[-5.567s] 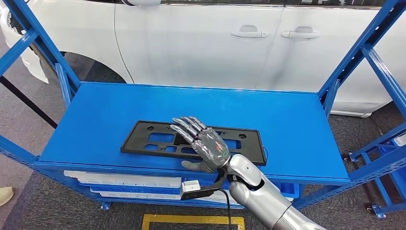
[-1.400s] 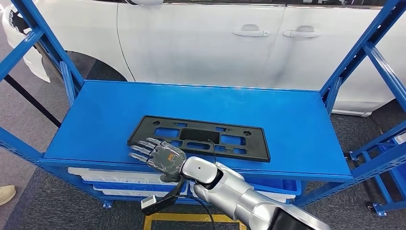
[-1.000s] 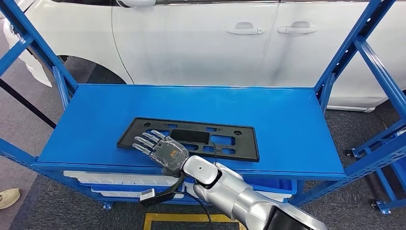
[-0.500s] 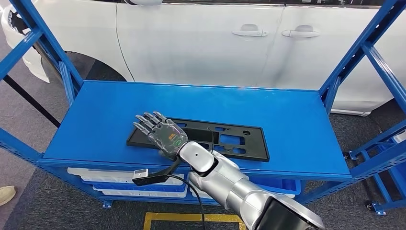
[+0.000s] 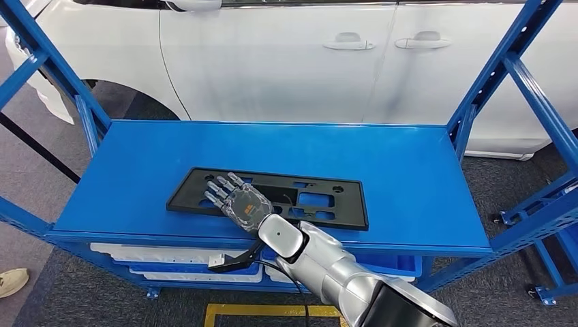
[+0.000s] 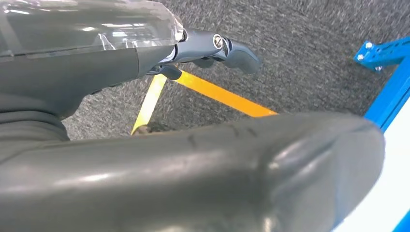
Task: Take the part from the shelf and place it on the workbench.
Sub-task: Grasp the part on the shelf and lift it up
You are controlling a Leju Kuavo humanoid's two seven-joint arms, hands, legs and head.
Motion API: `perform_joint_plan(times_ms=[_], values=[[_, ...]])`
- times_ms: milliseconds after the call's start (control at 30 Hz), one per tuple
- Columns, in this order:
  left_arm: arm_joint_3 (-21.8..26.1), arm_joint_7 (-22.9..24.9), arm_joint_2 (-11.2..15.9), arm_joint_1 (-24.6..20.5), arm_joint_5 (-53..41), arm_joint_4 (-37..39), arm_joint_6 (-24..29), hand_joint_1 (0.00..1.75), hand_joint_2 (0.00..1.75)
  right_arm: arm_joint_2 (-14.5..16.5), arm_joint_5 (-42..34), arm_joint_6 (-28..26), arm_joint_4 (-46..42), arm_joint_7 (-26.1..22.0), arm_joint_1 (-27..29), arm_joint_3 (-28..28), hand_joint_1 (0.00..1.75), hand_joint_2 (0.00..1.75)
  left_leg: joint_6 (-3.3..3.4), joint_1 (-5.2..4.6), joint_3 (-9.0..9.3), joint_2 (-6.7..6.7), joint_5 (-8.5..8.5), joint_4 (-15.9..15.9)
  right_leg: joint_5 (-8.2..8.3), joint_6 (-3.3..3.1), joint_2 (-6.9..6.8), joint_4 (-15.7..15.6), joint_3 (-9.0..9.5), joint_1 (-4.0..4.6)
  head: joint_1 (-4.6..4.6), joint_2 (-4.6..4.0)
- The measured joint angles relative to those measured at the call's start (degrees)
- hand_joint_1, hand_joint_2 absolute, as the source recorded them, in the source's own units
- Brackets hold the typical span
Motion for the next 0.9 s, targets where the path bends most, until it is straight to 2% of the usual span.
perform_joint_plan(times_ms=[33,67,100,167,200,233,267,300,367,400,433,500,533,567,600,667,700,733,800,833,900], values=[[0.01,0.01,0.02,0.07,0.00,0.00,0.00,0.00,0.00,0.00,0.00,0.12,0.25,0.14,0.00,0.02,0.00,1.75,-0.13,0.03,-1.06,0.01,-0.46,2.20,-0.02,0.00,0.00,0.01,0.04,0.02,0.00,0.00],[0.01,0.01,0.02,0.12,0.00,0.00,0.00,0.00,0.00,0.01,0.00,0.19,0.44,0.27,-0.02,0.02,0.00,1.75,-0.19,0.06,-1.01,0.01,0.25,2.08,-0.05,0.03,0.01,0.03,0.12,0.01,0.00,0.00],[0.01,0.02,0.03,0.15,0.00,0.00,0.00,0.00,0.00,0.02,0.00,0.23,0.58,0.39,-0.04,0.02,0.00,1.75,-0.17,0.09,0.26,0.04,2.00,-0.48,-0.10,0.09,0.03,0.05,0.25,-0.01,0.00,0.00],[0.01,0.02,0.07,0.10,0.00,0.00,0.00,0.00,0.00,0.05,0.00,0.47,0.77,0.89,-0.15,0.02,0.00,1.75,0.11,0.07,4.54,0.13,5.74,-9.00,-0.26,0.37,0.07,0.16,0.47,0.06,0.00,0.00],[0.01,0.02,0.09,0.03,0.01,0.00,0.00,0.00,0.00,0.08,0.00,0.82,0.87,1.52,-0.25,0.02,0.00,1.75,0.45,-0.04,6.13,0.14,6.77,-12.20,-0.31,0.61,0.12,0.25,0.48,0.15,0.00,0.00],[0.00,0.01,0.10,-0.03,0.01,0.00,0.00,0.00,0.00,0.09,-0.01,1.37,0.99,2.45,-0.38,0.02,0.00,1.75,0.82,-0.17,6.93,0.13,7.09,-13.90,-0.33,0.89,0.17,0.32,0.43,0.25,0.00,0.00],[0.00,0.00,0.10,-0.06,0.02,0.00,0.01,0.00,0.00,0.09,-0.06,2.10,1.14,3.69,-0.52,-0.01,0.16,1.75,1.21,-0.33,7.05,0.10,6.94,-14.27,-0.29,1.20,0.20,0.33,0.38,0.31,0.00,0.00],[0.01,0.00,0.10,-0.05,0.02,0.00,0.03,0.00,0.00,0.09,-0.17,2.98,1.32,5.08,-0.71,-0.13,0.50,1.75,1.61,-0.35,7.05,0.06,7.12,-14.33,-0.24,1.53,0.23,0.31,0.37,0.31,0.00,0.00],[0.01,0.02,0.08,-0.01,0.02,0.00,0.08,0.00,0.00,-0.04,-0.62,5.19,1.77,7.98,-1.18,-0.77,1.33,1.75,2.35,-0.16,7.07,0.14,7.45,-14.57,-0.84,2.19,0.21,1.08,0.16,0.19,0.00,0.00],[0.01,0.04,0.07,-0.03,0.01,0.00,0.10,0.00,0.00,-0.21,-0.90,6.29,2.08,9.29,-1.46,-1.31,1.60,1.75,2.74,-0.03,7.04,0.18,7.63,-14.71,-2.05,2.45,0.21,2.87,-0.61,0.16,0.00,0.00],[0.01,0.06,0.06,-0.05,-0.02,0.00,0.09,0.00,0.00,-0.48,-1.17,7.19,2.43,10.37,-1.64,-1.91,1.69,1.75,3.03,0.01,6.94,0.22,7.76,-14.79,-3.82,2.67,0.21,5.85,-1.97,0.06,0.00,0.00],[0.01,0.10,0.06,0.02,-0.15,0.00,0.00,0.00,0.00,-1.26,-1.65,8.20,3.10,11.95,-1.77,-3.22,1.70,1.75,3.34,-0.05,6.58,0.21,7.88,-14.74,-7.66,2.95,0.21,13.81,-5.82,-0.04,0.00,0.00],[0.01,0.11,0.07,0.10,-0.27,0.00,-0.08,0.00,0.00,-1.67,-1.86,8.43,3.36,12.50,-1.75,-3.93,1.70,1.75,3.37,-0.09,6.44,0.21,7.93,-14.70,-8.47,3.03,0.20,16.55,-7.17,-0.08,0.00,0.00],[0.00,0.12,0.07,0.17,-0.40,0.00,-0.18,0.00,0.00,-2.08,-2.02,8.60,3.55,12.97,-1.74,-4.65,1.69,1.75,3.37,-0.12,6.35,0.19,7.96,-14.65,-8.15,3.01,0.19,17.24,-7.50,-0.09,0.00,0.00],[-0.01,0.13,0.08,0.21,-0.55,0.00,-0.30,0.00,0.00,-2.42,-2.13,8.69,3.69,13.34,-1.78,-5.39,1.69,1.75,3.35,-0.16,6.34,0.16,7.98,-14.61,-6.77,2.89,0.19,15.53,-6.61,-0.09,0.00,0.00],[-0.02,0.13,0.05,0.19,-0.79,0.01,-0.55,0.00,0.00,-2.90,-2.17,8.74,3.86,13.72,-2.00,-6.65,1.69,1.75,3.23,-0.31,6.44,0.10,8.00,-14.56,-3.00,2.24,0.18,7.17,-2.29,0.06,0.00,0.00],[-0.02,0.13,0.03,0.16,-0.90,0.01,-0.69,0.00,0.00,-3.06,-2.18,8.74,3.89,13.81,-2.12,-7.15,1.68,1.75,3.05,-0.44,6.44,0.05,8.01,-14.51,-1.72,1.95,0.16,3.47,-0.44,0.18,0.00,0.00],[-0.03,0.14,0.02,0.13,-0.98,0.02,-0.78,0.00,0.00,-3.16,-2.19,8.76,3.90,13.90,-2.20,-7.55,1.68,1.75,2.78,-0.50,6.41,0.02,8.03,-14.47,-1.08,1.71,0.14,1.09,0.69,0.34,0.00,0.00],[-0.05,0.15,0.02,0.09,-1.04,0.02,-0.90,0.00,0.00,-3.37,-2.19,8.91,3.93,14.22,-2.25,-8.21,1.69,1.75,2.12,-0.49,6.38,-0.04,8.13,-14.56,-0.86,1.42,0.11,0.09,1.02,0.56,0.00,0.00],[-0.05,0.15,0.07,0.08,-1.07,0.02,-0.92,0.00,0.00,-3.44,-2.20,9.09,3.94,14.48,-2.30,-8.57,1.71,1.75,1.82,-0.44,6.38,-0.05,8.12,-14.61,-0.68,1.17,0.09,-0.17,1.12,0.39,0.00,0.00],[-0.07,0.15,0.10,0.06,-1.15,0.03,-0.99,0.00,0.00,-3.57,-2.28,9.55,3.97,14.86,-2.49,-9.33,1.71,1.75,1.34,-0.42,5.75,-0.02,6.85,-12.97,-0.19,0.59,-0.01,-0.86,1.43,0.00,-0.01,0.00]])
